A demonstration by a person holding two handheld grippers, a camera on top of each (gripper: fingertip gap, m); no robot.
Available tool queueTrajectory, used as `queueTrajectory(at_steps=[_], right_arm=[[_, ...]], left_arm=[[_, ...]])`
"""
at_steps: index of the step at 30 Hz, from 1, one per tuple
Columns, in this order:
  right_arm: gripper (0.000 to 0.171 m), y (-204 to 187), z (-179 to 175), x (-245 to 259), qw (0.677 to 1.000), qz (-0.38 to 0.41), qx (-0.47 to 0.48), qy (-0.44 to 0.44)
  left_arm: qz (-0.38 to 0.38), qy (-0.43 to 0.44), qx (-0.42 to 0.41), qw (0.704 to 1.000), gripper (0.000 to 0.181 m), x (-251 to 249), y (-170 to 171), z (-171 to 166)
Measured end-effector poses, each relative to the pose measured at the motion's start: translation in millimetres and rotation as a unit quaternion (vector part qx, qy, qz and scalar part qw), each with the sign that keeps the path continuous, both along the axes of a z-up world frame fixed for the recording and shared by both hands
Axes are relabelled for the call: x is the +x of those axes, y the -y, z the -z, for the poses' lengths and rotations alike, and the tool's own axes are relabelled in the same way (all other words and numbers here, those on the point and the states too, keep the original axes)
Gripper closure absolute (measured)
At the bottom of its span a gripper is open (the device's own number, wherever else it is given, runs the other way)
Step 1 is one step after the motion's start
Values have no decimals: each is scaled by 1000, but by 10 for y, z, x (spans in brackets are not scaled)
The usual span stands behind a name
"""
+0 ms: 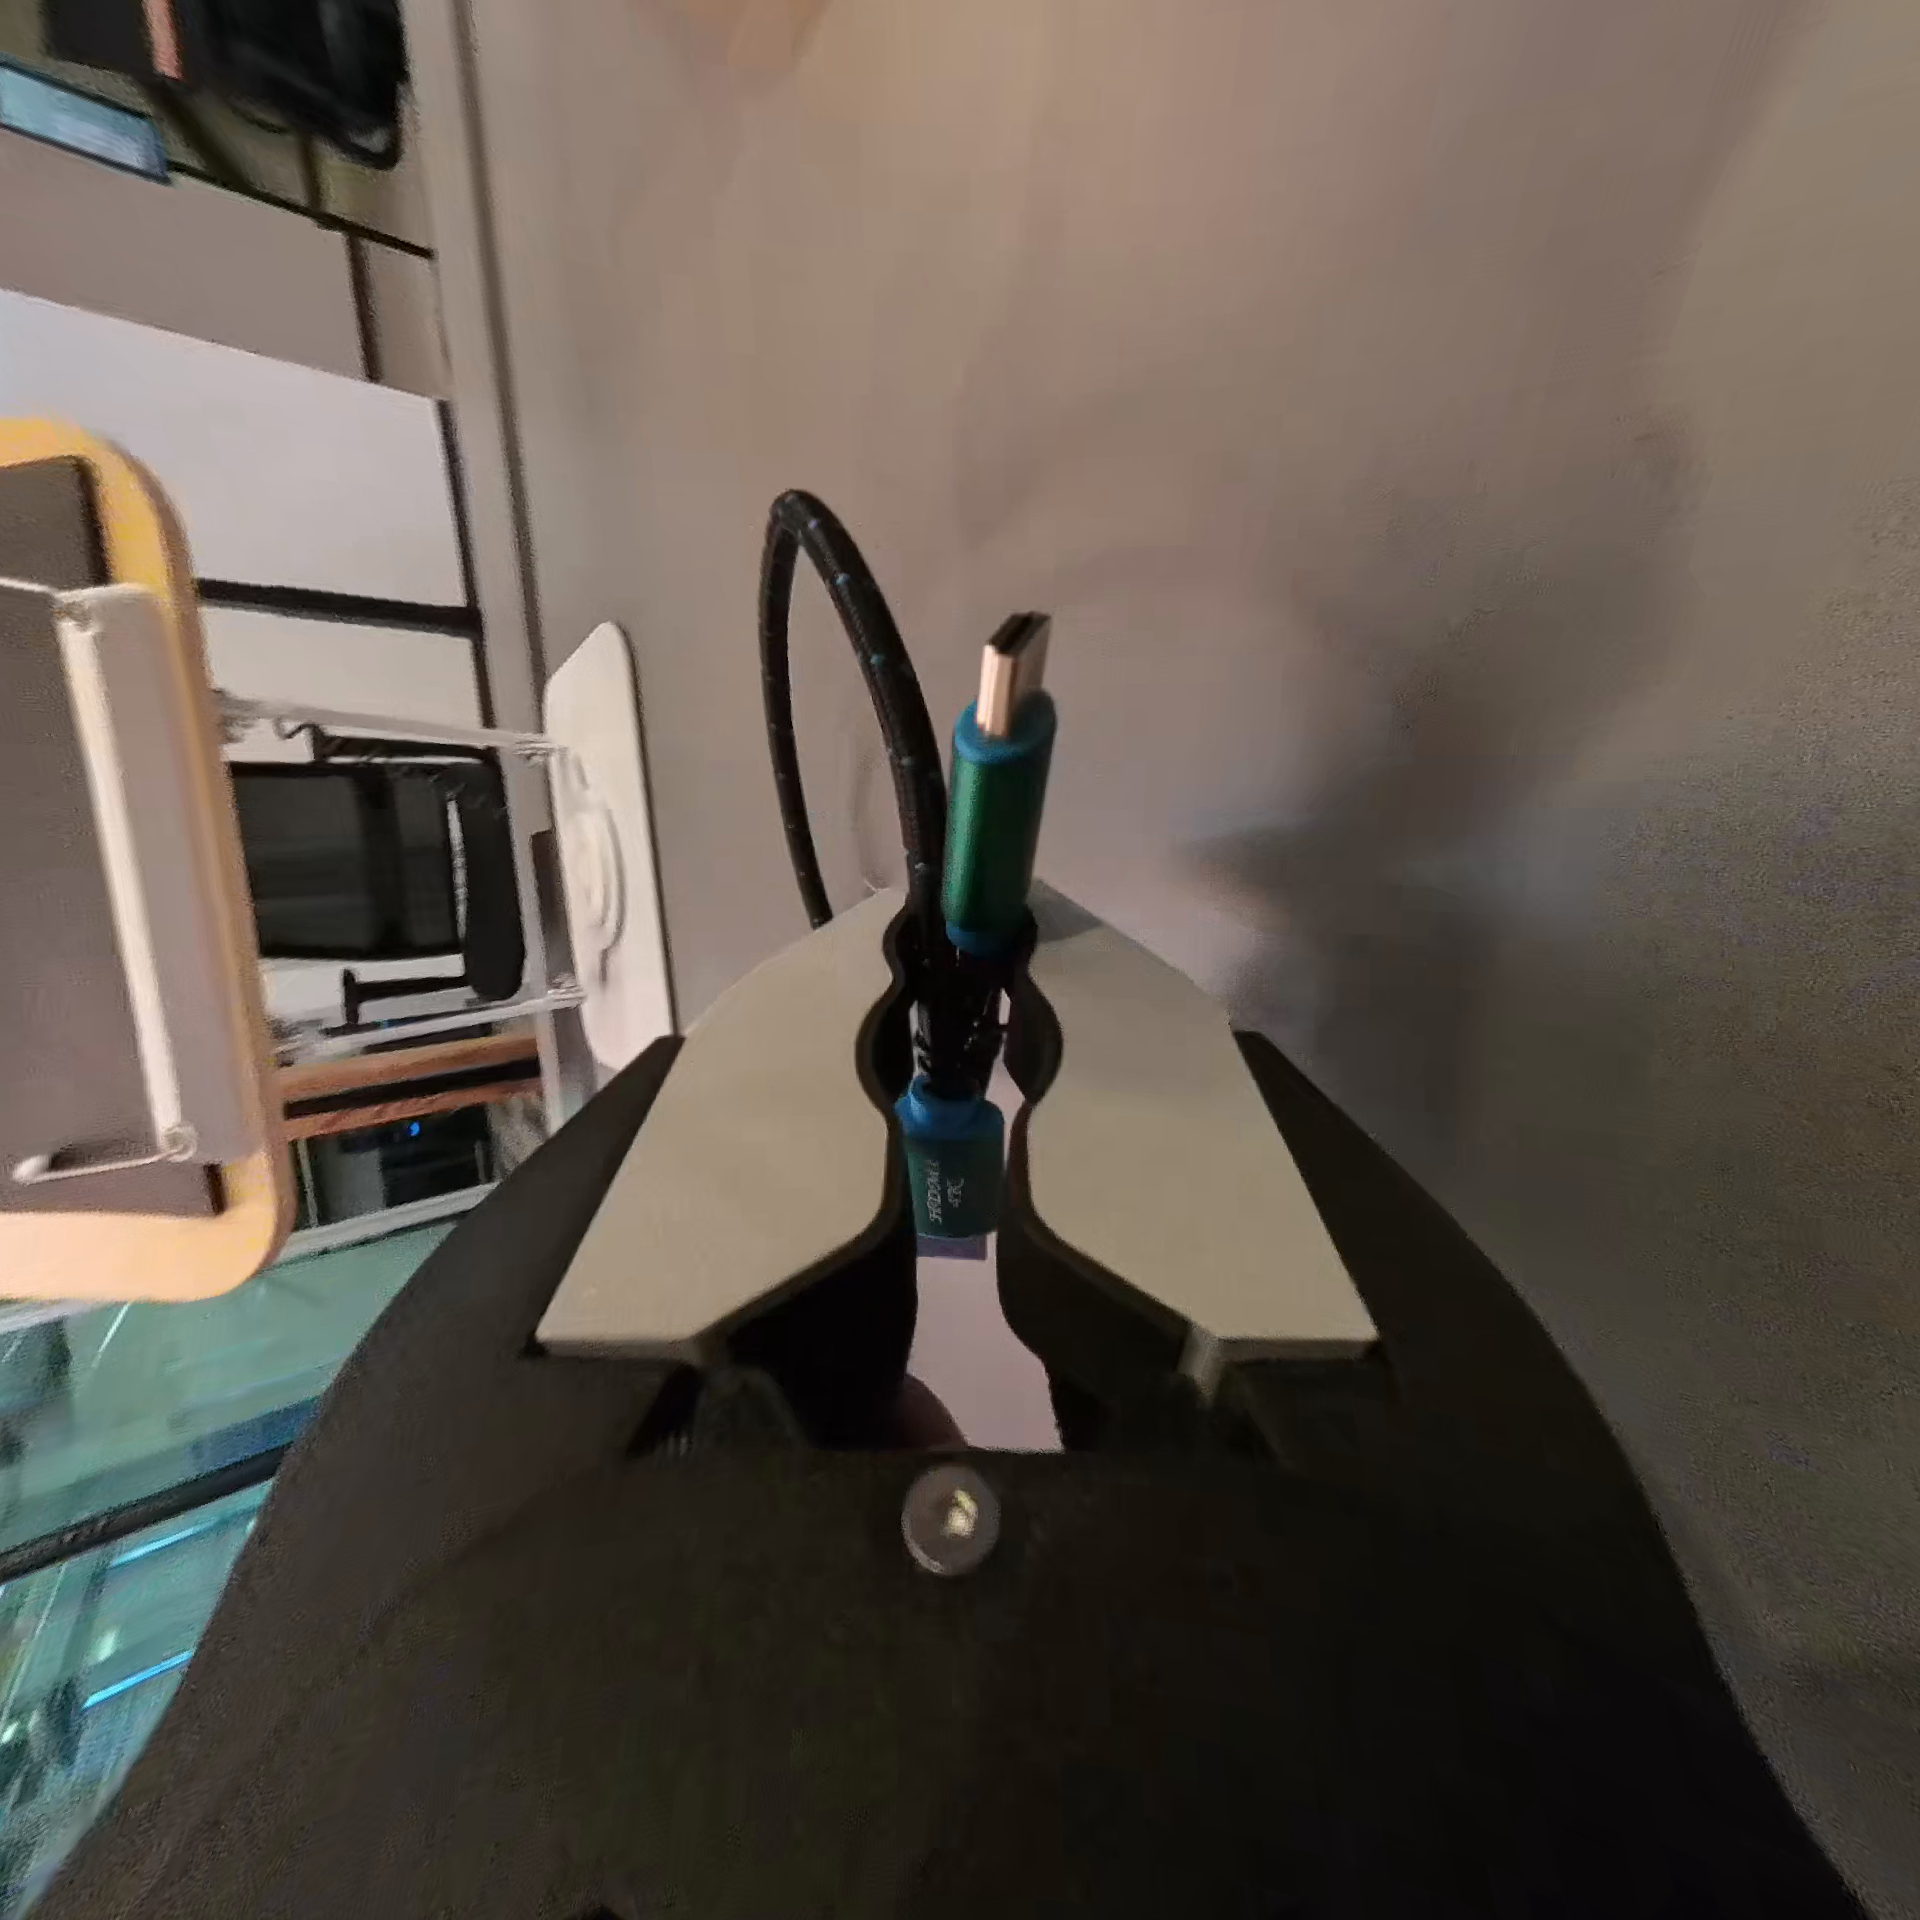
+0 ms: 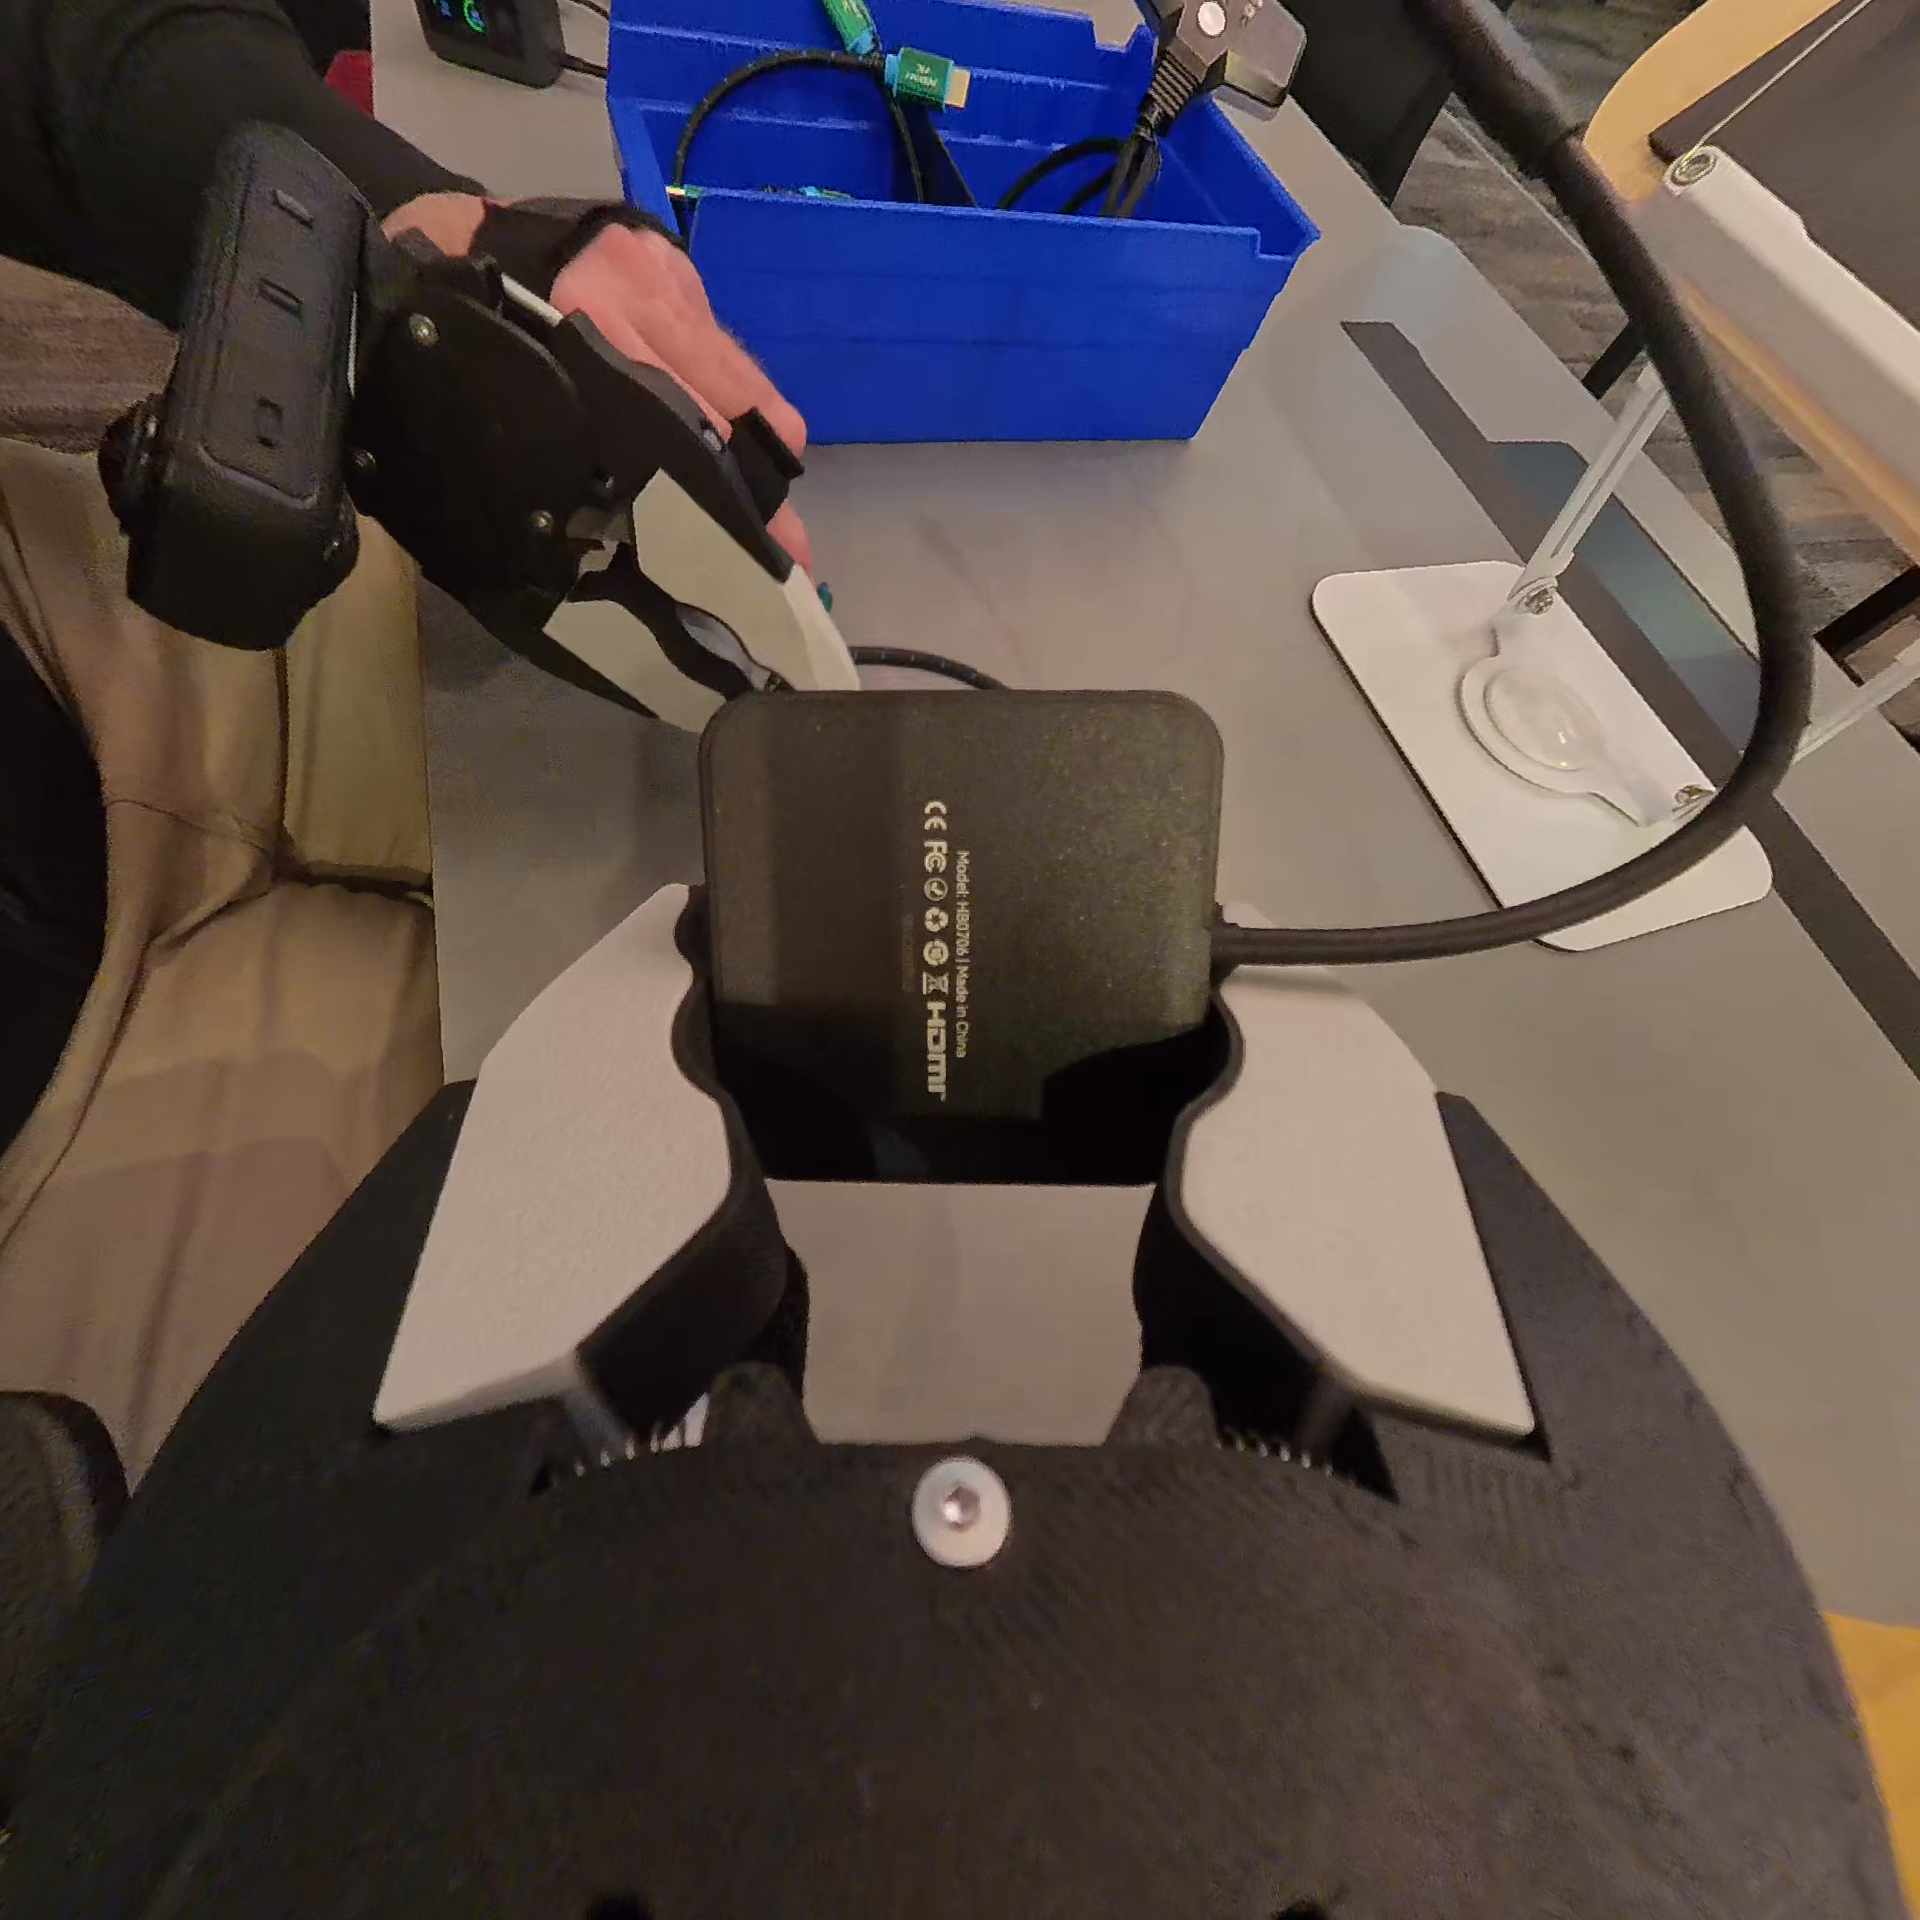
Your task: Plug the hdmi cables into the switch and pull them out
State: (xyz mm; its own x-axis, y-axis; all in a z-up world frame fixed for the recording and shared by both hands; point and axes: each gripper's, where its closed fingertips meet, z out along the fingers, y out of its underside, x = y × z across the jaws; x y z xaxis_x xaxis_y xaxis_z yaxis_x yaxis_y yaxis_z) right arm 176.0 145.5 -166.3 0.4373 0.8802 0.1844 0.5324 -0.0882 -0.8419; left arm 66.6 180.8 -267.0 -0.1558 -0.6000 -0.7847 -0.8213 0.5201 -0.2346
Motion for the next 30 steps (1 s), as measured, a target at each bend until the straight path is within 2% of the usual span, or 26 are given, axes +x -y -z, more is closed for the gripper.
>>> queueTrajectory(at_steps=[6, 10, 11, 14, 17, 19, 22, 26, 30], right_arm=[[86, -2, 47, -28, 1000, -2, -8, 7], [86, 0, 80, -58, 1000, -5, -11, 14], [86, 2, 86, -66, 1000, -6, -12, 16], [86, 5, 103, -67, 1000, -6, -14, 20], [86, 1, 102, -63, 1000, -6, -15, 19], [86, -1, 106, -62, 1000, -6, -15, 19], [86, 3, 108, -60, 1000, -5, -15, 20], [85, 12, 105, -60, 1000, -7, -16, 20], [86, 20, 98, -87, 1000, -11, -16, 20]], left_arm=[[-72, 9, 78, 994, 169, -95, -299, -212], [-115, -53, 43, 991, 166, -224, -376, 88], [-110, -65, 25, 991, 156, -227, -341, 174], [-94, -45, -20, 994, 145, -176, -227, 181], [-96, -23, -90, 991, 119, -186, -148, 120], [-73, -12, -95, 993, 121, -191, -102, 54], [-56, -1, -163, 985, 119, -210, 49, 85], [23, 17, -192, 981, 140, -119, 305, 42], [39, 0, -204, 978, 156, -18, 309, 100]])
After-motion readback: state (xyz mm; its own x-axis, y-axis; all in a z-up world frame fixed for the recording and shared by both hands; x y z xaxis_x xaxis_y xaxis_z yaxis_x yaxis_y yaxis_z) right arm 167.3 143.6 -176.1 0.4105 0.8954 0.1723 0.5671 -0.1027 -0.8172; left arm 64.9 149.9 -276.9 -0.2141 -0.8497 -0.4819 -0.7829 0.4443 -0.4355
